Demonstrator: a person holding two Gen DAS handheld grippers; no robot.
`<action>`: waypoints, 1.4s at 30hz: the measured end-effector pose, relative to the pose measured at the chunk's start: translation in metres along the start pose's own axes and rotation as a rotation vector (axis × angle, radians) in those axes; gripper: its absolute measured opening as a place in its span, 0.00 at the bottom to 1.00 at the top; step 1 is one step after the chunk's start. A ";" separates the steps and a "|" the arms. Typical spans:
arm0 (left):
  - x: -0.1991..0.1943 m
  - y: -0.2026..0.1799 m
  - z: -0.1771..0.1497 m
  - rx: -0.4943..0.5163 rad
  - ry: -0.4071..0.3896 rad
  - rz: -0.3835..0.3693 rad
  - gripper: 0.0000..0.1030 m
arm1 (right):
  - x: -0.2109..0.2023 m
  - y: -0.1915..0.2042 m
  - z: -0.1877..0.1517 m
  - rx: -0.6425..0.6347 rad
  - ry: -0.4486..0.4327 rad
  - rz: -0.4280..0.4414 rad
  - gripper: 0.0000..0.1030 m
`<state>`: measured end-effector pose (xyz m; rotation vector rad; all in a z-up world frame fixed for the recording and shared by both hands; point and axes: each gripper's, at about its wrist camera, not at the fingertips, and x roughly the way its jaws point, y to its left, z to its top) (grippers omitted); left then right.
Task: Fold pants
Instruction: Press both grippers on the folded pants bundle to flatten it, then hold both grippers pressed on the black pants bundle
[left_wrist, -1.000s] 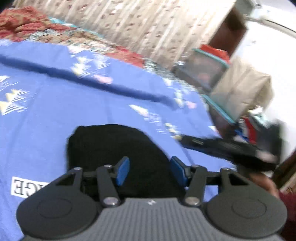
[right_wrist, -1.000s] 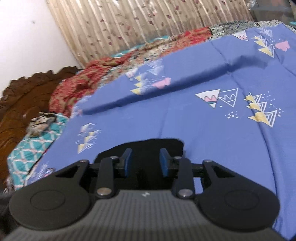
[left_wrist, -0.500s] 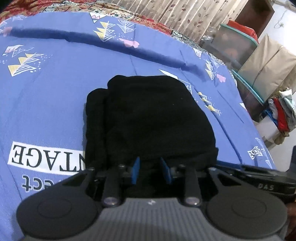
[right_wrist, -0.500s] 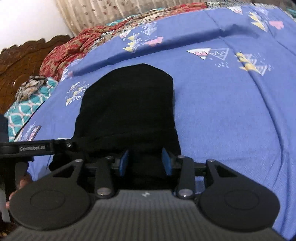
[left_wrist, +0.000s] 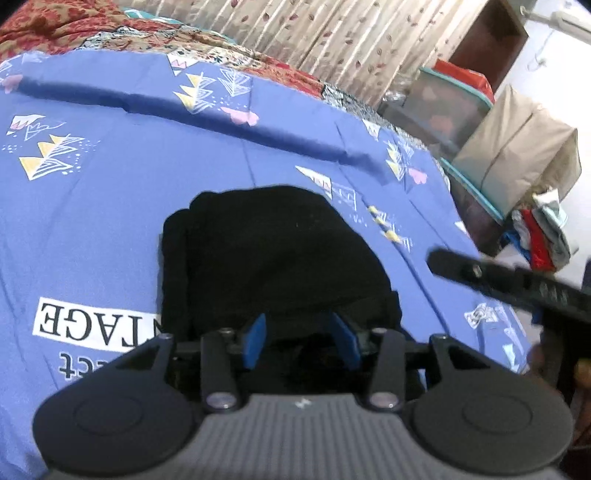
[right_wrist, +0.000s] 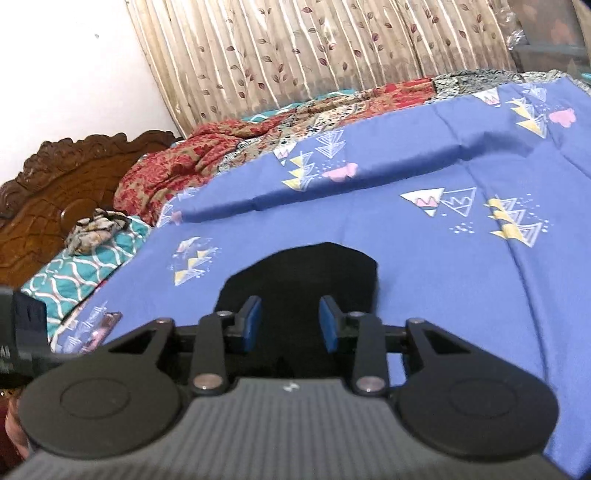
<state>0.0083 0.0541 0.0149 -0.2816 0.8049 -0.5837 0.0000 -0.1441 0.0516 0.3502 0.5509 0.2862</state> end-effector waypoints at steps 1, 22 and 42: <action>0.003 0.000 -0.002 0.002 0.009 0.006 0.40 | 0.006 0.001 0.001 0.009 0.011 -0.001 0.31; 0.022 0.026 -0.021 -0.062 0.035 0.003 0.35 | 0.040 -0.005 -0.042 0.089 0.185 -0.025 0.29; 0.020 0.029 -0.021 -0.068 0.033 -0.009 0.35 | 0.039 -0.006 -0.043 0.091 0.183 -0.025 0.29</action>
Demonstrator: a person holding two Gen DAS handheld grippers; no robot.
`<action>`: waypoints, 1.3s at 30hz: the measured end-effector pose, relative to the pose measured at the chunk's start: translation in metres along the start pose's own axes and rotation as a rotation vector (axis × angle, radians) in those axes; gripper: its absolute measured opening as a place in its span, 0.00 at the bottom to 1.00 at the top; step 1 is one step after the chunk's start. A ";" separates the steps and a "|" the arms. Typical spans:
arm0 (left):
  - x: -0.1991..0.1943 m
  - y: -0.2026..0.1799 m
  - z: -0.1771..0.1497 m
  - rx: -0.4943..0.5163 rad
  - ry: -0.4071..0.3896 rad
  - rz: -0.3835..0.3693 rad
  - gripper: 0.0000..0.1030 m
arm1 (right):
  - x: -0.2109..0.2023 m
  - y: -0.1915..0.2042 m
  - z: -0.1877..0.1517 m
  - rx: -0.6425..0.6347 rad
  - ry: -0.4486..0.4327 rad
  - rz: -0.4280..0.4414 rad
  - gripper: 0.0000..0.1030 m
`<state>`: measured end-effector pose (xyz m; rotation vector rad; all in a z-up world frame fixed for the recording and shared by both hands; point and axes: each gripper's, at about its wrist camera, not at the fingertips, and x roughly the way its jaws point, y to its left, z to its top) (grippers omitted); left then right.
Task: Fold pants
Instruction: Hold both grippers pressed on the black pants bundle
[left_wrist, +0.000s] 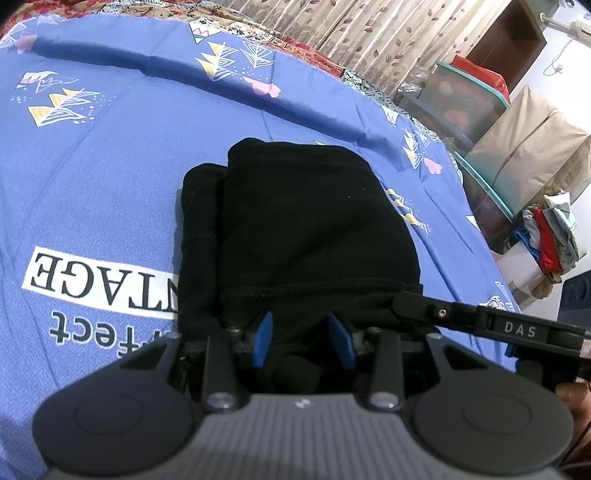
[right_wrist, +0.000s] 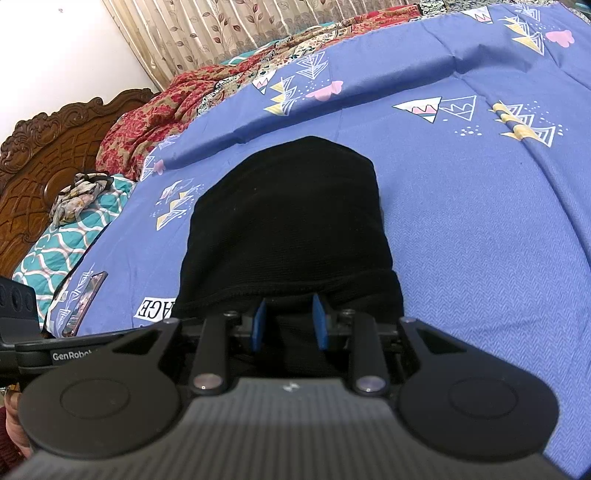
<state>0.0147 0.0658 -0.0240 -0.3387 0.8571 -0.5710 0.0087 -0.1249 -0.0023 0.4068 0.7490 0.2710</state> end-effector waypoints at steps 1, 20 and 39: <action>0.000 0.000 0.000 0.000 0.000 -0.001 0.35 | 0.000 0.000 0.000 0.000 0.000 0.000 0.29; 0.000 0.001 0.000 -0.003 -0.002 -0.003 0.35 | 0.000 -0.001 -0.001 0.001 -0.002 -0.001 0.29; 0.000 0.001 -0.001 -0.004 -0.003 -0.004 0.35 | -0.006 0.008 -0.007 -0.029 0.006 -0.014 0.29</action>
